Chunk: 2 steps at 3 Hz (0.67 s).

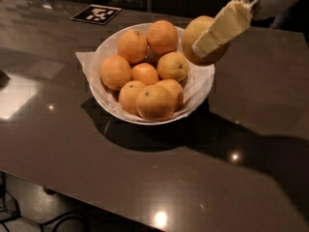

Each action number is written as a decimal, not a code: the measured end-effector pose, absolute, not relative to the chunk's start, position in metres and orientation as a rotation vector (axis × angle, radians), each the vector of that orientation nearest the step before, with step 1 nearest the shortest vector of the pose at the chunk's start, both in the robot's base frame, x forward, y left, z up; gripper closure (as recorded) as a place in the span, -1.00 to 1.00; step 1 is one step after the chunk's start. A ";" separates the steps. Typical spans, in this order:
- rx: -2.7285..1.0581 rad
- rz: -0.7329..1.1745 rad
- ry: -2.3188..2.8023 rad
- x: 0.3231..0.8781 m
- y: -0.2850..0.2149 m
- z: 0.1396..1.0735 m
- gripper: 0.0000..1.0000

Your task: Pick orange from white bowl

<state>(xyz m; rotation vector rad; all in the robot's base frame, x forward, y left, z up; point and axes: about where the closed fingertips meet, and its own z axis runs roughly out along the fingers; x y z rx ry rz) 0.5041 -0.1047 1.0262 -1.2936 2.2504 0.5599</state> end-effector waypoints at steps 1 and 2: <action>-1.294 0.626 2.194 0.489 -0.108 1.040 1.00; -1.289 0.662 2.160 0.473 -0.113 1.050 1.00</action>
Offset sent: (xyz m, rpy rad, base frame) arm -0.0546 -0.0203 0.0333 0.1362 -0.0086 0.0548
